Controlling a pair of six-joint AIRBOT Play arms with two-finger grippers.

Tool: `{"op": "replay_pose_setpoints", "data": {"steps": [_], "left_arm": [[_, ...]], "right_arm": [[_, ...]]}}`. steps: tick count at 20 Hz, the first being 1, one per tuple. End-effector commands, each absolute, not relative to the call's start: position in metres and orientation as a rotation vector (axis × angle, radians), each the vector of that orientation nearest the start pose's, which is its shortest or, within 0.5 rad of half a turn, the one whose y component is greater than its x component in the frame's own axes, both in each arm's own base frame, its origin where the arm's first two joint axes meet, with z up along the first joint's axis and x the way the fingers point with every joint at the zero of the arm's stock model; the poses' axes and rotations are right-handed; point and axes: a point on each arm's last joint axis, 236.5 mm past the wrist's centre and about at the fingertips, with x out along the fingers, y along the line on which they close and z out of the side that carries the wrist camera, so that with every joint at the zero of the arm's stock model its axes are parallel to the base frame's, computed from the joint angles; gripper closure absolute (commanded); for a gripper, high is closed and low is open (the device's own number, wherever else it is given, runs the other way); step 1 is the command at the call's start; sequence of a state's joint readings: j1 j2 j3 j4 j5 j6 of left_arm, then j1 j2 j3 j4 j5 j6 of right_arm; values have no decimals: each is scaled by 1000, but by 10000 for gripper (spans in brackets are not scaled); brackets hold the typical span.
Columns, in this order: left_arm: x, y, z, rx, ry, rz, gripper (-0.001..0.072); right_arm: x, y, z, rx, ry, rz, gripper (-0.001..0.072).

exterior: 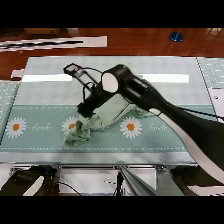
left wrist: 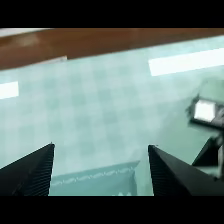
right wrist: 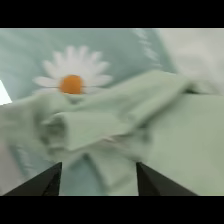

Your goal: Fold the shirts.

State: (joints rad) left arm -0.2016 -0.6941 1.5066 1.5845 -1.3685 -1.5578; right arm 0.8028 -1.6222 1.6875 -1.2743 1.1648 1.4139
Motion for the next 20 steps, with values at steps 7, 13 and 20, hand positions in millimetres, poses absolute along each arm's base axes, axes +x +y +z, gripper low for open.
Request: {"op": "replay_pose_setpoints", "data": {"steps": [7, 13, 20], "left_arm": [[262, -69, 142, 141, 997, -283, 5], [227, -118, 47, -21, 1199, -469, -4], [205, -160, 6, -110, 1306, -683, -13]], "right_arm": [[433, 76, 169, -297, 983, 207, 165], [427, -40, 156, 49, 1049, 45, 165], [423, -55, 126, 186, 1070, 62, 167]]}}
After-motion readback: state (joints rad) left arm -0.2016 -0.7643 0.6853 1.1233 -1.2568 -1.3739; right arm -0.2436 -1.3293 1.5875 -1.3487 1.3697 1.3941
